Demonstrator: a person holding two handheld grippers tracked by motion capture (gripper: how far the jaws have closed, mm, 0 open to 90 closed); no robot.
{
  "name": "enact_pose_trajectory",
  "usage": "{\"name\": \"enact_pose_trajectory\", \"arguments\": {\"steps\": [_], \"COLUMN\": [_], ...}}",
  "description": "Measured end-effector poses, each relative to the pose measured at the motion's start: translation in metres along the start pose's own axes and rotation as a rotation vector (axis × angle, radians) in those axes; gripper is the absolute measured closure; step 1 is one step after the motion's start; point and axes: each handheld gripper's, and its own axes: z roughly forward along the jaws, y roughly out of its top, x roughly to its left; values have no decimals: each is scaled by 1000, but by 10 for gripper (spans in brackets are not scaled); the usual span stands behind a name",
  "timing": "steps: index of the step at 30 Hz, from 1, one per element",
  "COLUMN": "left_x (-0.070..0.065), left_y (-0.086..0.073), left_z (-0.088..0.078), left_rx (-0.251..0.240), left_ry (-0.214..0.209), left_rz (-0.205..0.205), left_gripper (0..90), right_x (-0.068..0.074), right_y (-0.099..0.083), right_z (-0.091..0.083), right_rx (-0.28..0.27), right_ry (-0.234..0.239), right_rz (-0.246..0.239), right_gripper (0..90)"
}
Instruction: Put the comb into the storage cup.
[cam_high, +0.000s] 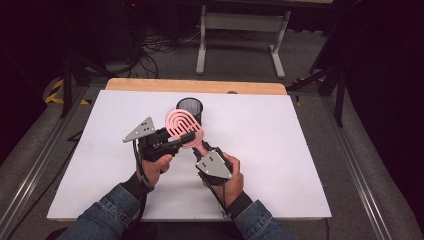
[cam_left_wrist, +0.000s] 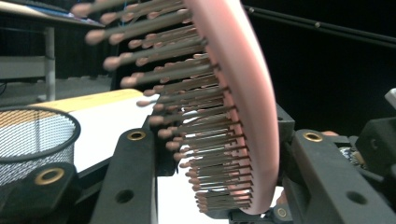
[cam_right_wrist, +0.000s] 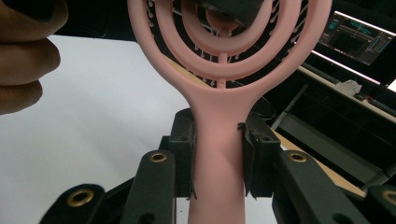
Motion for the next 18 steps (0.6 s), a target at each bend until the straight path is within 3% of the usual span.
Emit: {"name": "enact_pose_trajectory", "arguments": {"steps": [3, 10, 18], "left_x": [-4, -6, -2], "left_y": [2, 4, 7], "left_z": [2, -1, -8], "left_rx": [1, -5, -23], "left_ry": [-6, -5, 14], "left_rz": [28, 50, 45], "left_gripper": [619, 625, 625], "right_x": [-1, 1, 1], "right_y": [0, -1, -1], "right_z": [0, 0, 0], "right_rx": [-3, -8, -9], "right_ry": [3, 17, 31], "right_rz": [11, 13, 20], "right_gripper": [685, 666, 613]}}
